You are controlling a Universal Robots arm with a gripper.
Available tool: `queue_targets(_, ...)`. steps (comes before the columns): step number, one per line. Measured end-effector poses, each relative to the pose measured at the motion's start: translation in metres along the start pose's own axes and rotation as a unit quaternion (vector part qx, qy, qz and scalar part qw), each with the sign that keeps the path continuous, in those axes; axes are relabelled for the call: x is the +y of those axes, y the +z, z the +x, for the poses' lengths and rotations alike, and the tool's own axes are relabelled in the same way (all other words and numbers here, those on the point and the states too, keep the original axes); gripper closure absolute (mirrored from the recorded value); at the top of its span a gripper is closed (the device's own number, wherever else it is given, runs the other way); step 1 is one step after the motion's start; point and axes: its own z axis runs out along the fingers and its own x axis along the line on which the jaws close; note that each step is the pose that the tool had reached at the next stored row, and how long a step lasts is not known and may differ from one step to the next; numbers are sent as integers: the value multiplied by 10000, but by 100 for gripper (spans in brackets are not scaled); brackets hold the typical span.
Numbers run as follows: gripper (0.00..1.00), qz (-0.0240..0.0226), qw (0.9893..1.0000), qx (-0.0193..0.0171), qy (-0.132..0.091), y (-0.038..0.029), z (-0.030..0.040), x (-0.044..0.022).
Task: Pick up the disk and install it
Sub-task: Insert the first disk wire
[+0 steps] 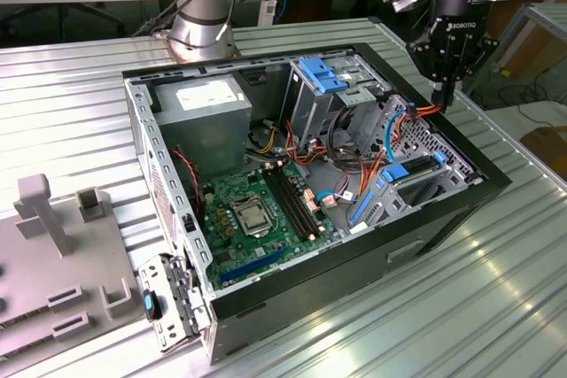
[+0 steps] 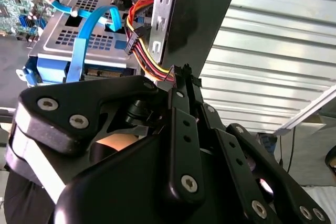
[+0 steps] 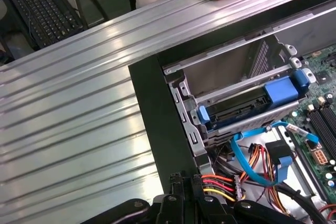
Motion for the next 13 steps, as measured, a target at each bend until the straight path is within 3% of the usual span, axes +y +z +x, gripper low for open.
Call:
queue_targets(2, 83, -4, 10000, -9, 25, 22, 12, 50)
queue_targets(11, 83, -60, 9995, -108, 289, 25, -7, 58)
queue_targets(13, 83, -47, 9995, -118, 300, 20, -30, 78)
